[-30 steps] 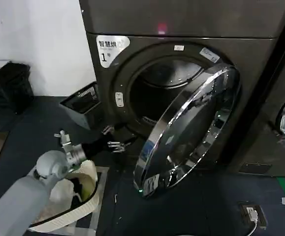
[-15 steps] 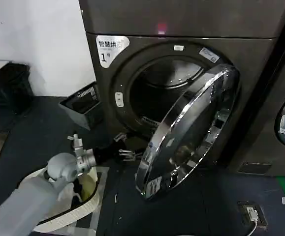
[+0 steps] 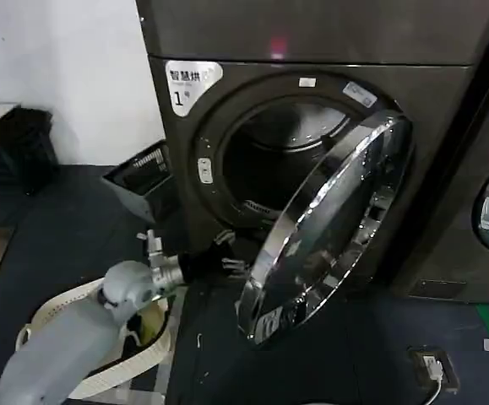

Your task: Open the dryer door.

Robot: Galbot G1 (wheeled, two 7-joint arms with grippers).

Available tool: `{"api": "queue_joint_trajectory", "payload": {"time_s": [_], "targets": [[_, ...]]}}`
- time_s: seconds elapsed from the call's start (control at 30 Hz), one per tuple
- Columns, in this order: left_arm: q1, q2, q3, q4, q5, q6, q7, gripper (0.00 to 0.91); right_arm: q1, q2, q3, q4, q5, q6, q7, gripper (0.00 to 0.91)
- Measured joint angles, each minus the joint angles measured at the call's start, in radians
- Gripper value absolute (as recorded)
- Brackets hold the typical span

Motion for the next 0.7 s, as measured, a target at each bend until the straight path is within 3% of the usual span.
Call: {"api": "queue_joint_trajectory", "payload": {"time_s": [0.7], "targets": [[-0.115,-0.097,0.143,0.061,0.001,-0.002,-0.008,0.907,-0.046,0.001,0.078,0.023,0.007,0.004,0.034,0.907]]}}
